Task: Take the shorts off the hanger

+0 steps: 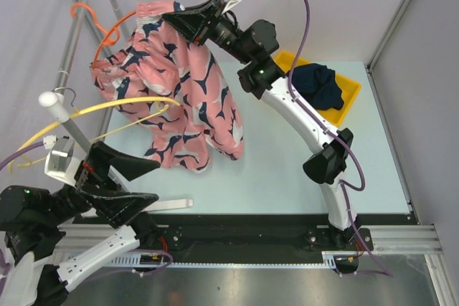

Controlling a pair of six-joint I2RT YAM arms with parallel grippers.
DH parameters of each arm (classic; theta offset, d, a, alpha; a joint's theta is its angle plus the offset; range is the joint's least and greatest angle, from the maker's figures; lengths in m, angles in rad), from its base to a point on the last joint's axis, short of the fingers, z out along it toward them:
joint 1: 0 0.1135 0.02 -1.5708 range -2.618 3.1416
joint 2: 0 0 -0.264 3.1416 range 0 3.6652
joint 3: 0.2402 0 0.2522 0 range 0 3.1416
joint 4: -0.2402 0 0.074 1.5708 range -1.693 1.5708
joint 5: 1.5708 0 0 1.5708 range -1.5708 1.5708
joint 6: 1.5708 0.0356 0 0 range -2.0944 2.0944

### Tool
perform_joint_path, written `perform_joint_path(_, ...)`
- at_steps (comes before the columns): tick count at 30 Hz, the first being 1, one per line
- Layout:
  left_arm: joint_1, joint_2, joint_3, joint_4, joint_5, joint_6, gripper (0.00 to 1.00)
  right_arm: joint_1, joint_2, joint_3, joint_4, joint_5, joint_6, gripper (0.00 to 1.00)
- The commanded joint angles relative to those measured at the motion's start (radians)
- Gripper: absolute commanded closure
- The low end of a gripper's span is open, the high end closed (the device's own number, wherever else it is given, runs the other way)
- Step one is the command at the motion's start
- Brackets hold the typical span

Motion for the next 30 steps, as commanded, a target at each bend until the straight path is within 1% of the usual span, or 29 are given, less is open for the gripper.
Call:
perform_joint_path(1, -0.003, 0.017, -0.008, 0.14, 0.076, -0.035, 0.02, 0.01, 0.031, 0.068, 0.134, 0.022, 0.104, 1.0)
perform_joint_path(3, -0.003, 0.023, -0.001, 0.14, 0.076, -0.031, 0.02, 0.022, 0.058, 0.089, 0.15, 0.041, 0.121, 1.0)
perform_joint_path(6, -0.003, 0.04, 0.023, 0.111, 0.077, -0.023, 0.02, 0.042, 0.113, 0.183, 0.171, 0.096, 0.136, 1.0)
perform_joint_path(14, -0.003, 0.063, 0.043, 0.077, 0.102, 0.017, 0.01, 0.065, 0.129, 0.22, 0.222, 0.188, 0.133, 1.0)
perform_joint_path(21, -0.003, 0.091, 0.055, 0.059, 0.096, 0.042, 0.0, 0.071, 0.1, 0.235, 0.251, 0.25, 0.112, 1.0)
perform_joint_path(24, -0.003, 0.107, 0.068, 0.059, 0.091, 0.045, 0.01, 0.065, 0.067, 0.206, 0.247, 0.254, 0.081, 1.0)
perform_joint_path(27, -0.003, 0.133, 0.077, 0.074, 0.104, 0.032, 0.01, 0.056, -0.009, 0.113, 0.251, 0.247, 0.067, 1.0)
perform_joint_path(30, -0.003, 0.167, 0.074, 0.155, 0.142, -0.015, 0.0, 0.035, -0.107, -0.035, 0.265, 0.227, 0.058, 1.0)
